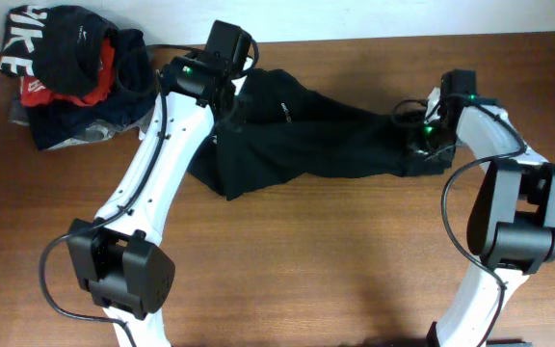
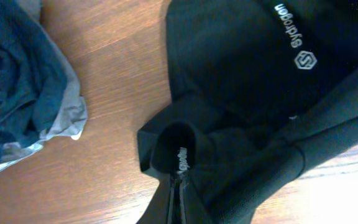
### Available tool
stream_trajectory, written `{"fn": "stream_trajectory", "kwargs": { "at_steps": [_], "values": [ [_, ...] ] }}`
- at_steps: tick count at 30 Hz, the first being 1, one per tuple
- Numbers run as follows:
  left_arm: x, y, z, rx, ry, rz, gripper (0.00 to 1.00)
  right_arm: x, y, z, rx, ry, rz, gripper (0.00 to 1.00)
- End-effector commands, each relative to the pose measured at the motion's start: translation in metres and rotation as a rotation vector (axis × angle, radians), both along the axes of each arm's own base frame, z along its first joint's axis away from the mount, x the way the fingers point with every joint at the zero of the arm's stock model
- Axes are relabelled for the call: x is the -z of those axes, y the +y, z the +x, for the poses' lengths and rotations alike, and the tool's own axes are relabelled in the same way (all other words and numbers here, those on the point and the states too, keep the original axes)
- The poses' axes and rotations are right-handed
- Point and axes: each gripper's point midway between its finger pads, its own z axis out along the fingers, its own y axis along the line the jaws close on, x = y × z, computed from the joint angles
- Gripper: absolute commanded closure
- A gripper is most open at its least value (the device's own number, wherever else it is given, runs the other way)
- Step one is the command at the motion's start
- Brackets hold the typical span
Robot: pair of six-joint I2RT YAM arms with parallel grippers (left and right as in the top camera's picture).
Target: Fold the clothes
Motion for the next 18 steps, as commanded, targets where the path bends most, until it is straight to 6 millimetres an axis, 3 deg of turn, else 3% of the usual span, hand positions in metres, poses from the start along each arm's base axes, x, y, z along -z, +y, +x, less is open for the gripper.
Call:
{"fn": "stream_trajectory", "kwargs": {
  "at_steps": [1, 5, 8, 10, 11, 12, 15, 18],
  "values": [
    [-0.007, 0.009, 0.002, -0.023, -0.031, 0.04, 1.0, -0.035, -0.01, 0.023, 0.005, -0.073, -0.003, 0.73],
    [-0.007, 0.008, 0.001, -0.023, -0.031, 0.04, 1.0, -0.045, -0.011, 0.025, -0.013, -0.076, -0.008, 0.75],
    [-0.007, 0.008, 0.002, -0.023, -0.031, 0.04, 1.0, -0.045, -0.011, 0.023, -0.013, -0.068, -0.007, 0.96],
    [-0.007, 0.008, 0.002, -0.023, -0.031, 0.04, 1.0, -0.044, -0.011, 0.022, -0.013, -0.066, -0.007, 0.96],
    [-0.007, 0.008, 0.002, -0.023, -0.031, 0.04, 1.0, -0.044, -0.011, 0.022, -0.013, -0.066, -0.007, 0.93],
    [-0.007, 0.008, 0.002, -0.023, -0.031, 0.04, 1.0, -0.044, -0.011, 0.022, -0.012, -0.064, -0.007, 0.82],
    [-0.007, 0.008, 0.002, -0.023, -0.031, 0.04, 1.0, -0.04, -0.015, 0.018, -0.005, -0.041, -0.031, 0.63],
    [-0.007, 0.008, 0.001, -0.023, -0.03, 0.04, 1.0, -0.028, -0.015, 0.013, -0.005, -0.012, -0.03, 0.6]
  ]
}}
